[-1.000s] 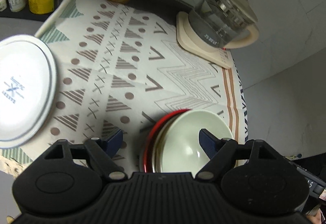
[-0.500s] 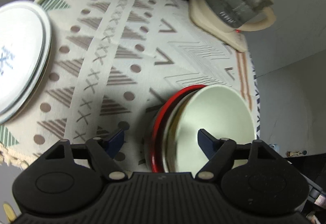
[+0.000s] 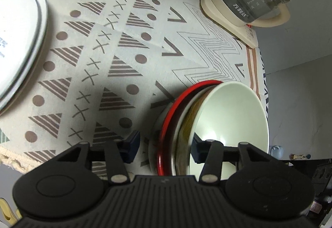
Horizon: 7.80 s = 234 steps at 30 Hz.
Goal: Organize plates and bowls
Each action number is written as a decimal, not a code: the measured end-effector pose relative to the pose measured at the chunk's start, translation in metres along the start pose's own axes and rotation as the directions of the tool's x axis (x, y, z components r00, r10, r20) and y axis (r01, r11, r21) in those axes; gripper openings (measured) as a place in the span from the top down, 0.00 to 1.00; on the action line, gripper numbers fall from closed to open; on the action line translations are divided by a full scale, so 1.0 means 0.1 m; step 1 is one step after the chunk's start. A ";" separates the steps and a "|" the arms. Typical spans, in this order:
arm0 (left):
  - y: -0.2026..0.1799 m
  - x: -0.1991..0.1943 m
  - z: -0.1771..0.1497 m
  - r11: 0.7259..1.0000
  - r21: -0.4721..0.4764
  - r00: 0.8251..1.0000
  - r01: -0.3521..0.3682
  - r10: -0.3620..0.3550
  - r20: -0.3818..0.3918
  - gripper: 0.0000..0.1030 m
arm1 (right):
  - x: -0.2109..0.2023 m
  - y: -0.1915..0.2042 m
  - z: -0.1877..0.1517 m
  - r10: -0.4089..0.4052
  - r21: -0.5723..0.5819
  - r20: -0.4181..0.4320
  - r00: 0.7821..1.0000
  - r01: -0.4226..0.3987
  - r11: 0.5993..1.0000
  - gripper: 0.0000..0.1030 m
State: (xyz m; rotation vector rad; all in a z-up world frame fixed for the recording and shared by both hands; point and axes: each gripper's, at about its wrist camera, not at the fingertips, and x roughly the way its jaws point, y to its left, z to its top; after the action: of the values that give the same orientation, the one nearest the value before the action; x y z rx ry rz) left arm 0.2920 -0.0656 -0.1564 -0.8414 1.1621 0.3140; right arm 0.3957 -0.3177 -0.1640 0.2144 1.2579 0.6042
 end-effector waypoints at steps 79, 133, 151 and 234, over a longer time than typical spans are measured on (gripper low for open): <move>1.94 -1.68 0.93 0.994 -0.105 0.985 0.025 -0.007 0.171 0.70 | 0.75 2.48 0.05 0.136 -0.204 0.001 0.991 -0.133 0.970 0.67; 2.65 -1.43 1.17 0.997 -0.082 1.000 0.003 -0.003 0.004 0.70 | 1.28 2.72 -0.50 0.037 -0.039 -0.006 0.999 -0.037 0.999 0.63; 2.59 -1.94 1.23 0.996 0.080 0.987 0.042 -0.054 0.154 0.55 | 0.96 2.94 -0.54 -0.003 -0.062 0.145 0.989 0.013 0.998 0.48; 2.42 -3.21 -1.03 0.860 0.482 0.891 -0.170 -0.075 0.448 0.00 | -0.79 3.01 -2.80 -0.253 -0.070 0.595 0.763 0.362 0.929 0.00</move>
State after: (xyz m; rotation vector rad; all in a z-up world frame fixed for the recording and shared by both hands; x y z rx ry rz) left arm -0.0551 0.0836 0.0159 -0.2403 0.7645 0.2103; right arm 0.0272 -0.1587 -0.0446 0.0243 0.6139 0.3200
